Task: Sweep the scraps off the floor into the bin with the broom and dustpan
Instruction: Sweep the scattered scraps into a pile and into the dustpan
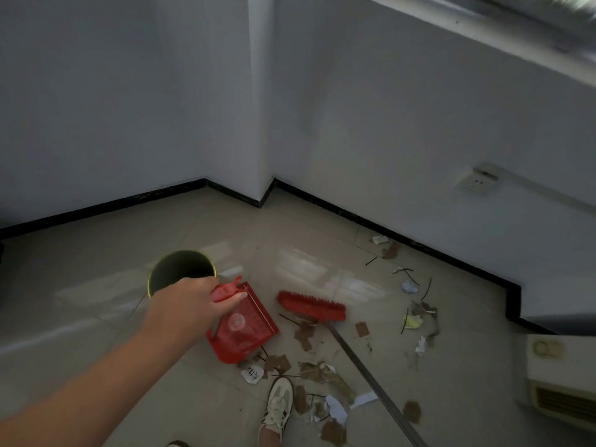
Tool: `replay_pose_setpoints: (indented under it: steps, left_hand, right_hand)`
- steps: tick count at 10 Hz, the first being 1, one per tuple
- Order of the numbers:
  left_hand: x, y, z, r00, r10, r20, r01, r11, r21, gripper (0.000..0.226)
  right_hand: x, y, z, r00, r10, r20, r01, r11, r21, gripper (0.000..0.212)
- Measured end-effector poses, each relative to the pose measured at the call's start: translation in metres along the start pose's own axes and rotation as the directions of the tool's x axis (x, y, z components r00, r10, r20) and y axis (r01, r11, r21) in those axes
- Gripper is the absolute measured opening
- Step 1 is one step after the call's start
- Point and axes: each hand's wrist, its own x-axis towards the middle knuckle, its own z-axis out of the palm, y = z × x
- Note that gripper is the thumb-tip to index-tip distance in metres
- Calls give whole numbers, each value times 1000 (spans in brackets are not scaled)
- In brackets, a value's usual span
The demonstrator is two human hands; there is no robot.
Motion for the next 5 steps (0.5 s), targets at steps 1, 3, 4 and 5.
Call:
replay_pose_setpoints:
  steps: [1,3,4,5]
  left_hand:
    - [12,16,-2,1000,25,13,-25,1000,10,56]
    - [37,72,1,990,142,7,-142,984,110,58]
    - [55,108,14,964,254,73,-264,944,197,57]
    - [71,129,31,949,296,109,-312,930,193,54]
  right_hand:
    - [-38,-5,15,994,107,11,-107,991,82,28]
    - [-60,-132,-59,965,236,-112,-172,896,410,44]
    - [-30,-162,-88,981,145,-130,-37,794,607,36]
    - [-9,-180,-117,972,146,-185,-24,842,539,32]
